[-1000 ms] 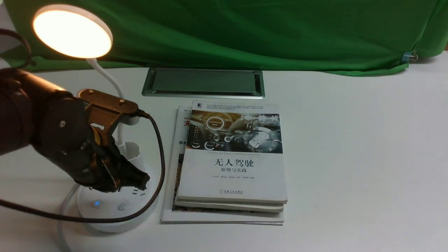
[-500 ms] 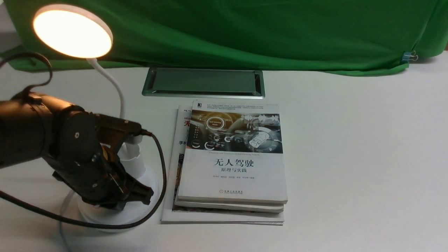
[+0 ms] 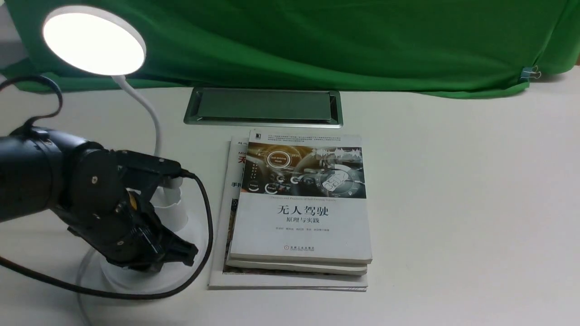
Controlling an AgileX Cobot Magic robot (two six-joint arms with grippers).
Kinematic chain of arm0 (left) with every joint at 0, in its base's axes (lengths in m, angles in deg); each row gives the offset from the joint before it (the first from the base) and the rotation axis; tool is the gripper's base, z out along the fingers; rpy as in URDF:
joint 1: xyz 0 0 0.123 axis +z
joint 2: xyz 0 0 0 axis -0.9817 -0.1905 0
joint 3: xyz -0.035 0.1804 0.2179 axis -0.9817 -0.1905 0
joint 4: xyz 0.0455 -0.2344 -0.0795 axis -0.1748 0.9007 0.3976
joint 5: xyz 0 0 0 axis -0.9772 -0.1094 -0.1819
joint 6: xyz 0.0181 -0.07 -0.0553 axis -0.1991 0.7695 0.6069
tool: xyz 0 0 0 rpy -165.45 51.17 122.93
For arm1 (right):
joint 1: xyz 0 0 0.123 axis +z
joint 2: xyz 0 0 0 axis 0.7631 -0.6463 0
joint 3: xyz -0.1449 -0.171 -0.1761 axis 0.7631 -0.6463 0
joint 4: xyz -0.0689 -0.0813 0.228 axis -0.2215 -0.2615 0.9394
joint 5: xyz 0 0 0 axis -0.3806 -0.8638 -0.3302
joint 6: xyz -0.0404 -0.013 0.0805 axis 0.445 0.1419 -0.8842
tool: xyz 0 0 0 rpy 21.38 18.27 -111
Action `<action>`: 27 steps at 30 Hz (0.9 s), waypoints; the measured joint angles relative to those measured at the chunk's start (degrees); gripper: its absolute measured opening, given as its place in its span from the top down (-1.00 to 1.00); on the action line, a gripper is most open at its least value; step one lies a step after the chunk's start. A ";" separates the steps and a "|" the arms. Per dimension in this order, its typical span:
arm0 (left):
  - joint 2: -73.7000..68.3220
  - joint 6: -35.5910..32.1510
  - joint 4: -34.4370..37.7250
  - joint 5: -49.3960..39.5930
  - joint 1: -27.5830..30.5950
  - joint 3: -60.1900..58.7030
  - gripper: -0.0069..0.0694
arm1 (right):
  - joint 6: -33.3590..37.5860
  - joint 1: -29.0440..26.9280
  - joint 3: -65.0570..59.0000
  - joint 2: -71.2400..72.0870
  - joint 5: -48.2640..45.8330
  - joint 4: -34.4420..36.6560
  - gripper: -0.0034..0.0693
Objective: Turn off the desk lamp on the white desktop by hand.
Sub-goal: 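Press the power button on the round power strip under the lamp with the left gripper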
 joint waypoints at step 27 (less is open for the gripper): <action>0.77 -2.15 2.34 1.39 0.45 -0.54 0.80 | 0.00 0.00 0.00 0.00 0.02 0.00 0.81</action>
